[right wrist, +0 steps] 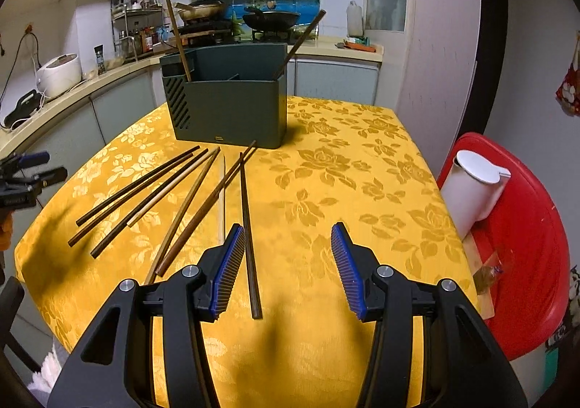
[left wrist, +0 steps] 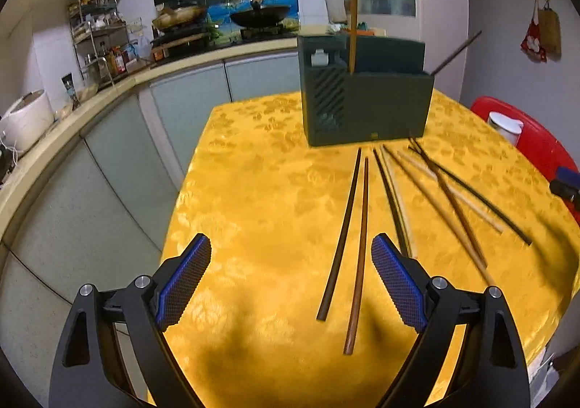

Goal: Organize utensils
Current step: 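Grasp a black chopstick with the left gripper while the right gripper grasps another black chopstick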

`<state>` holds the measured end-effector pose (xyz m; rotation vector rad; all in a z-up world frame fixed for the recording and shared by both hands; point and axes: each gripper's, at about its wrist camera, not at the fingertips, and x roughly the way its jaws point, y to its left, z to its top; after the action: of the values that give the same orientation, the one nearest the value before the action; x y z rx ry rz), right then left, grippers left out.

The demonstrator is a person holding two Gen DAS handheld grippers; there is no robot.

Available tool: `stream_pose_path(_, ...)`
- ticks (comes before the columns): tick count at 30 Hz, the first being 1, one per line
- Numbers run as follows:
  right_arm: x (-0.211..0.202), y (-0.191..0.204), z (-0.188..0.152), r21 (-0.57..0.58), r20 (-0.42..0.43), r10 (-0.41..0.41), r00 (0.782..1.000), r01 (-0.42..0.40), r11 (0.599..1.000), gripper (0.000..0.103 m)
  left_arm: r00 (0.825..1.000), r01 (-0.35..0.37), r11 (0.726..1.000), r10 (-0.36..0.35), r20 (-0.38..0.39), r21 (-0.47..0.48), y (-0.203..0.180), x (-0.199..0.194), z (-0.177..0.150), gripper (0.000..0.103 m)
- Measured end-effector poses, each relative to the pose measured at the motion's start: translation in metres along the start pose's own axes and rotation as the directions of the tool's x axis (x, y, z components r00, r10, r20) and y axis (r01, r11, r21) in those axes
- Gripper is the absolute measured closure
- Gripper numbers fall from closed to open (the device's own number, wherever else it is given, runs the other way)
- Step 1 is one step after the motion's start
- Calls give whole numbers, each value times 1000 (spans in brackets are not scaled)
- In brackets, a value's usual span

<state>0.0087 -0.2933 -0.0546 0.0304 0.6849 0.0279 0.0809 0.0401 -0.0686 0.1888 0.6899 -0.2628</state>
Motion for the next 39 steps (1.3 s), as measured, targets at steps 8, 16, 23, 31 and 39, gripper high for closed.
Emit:
stream_pose_path(8, 4, -7, -4, 30, -13, 2, 1000, -2, 1000, 55, 998, 7, 996, -1, -70, 90, -5, 22, -31, 32)
stream_pose_path(16, 5, -7, -5, 34, -16, 5, 1000, -4, 999, 55, 992, 53, 992, -39, -119, 116, -6, 37, -39, 46)
stream_pose_path(23, 11, -9, -10, 53, -39, 22, 999, -20, 998, 55, 984, 121, 990, -109, -140, 78, -5, 46, -38, 69)
stream_pose_path(31, 20, -10, -24, 57, -78, 42, 996, -38, 998, 55, 983, 152, 987, -145, -111, 57, -9, 43, -43, 83)
stream_pose_path(39, 31, 6, -43, -23, -99, 30, 995, -33, 999, 55, 985, 143, 988, -135, -109, 65, -15, 41, -43, 96)
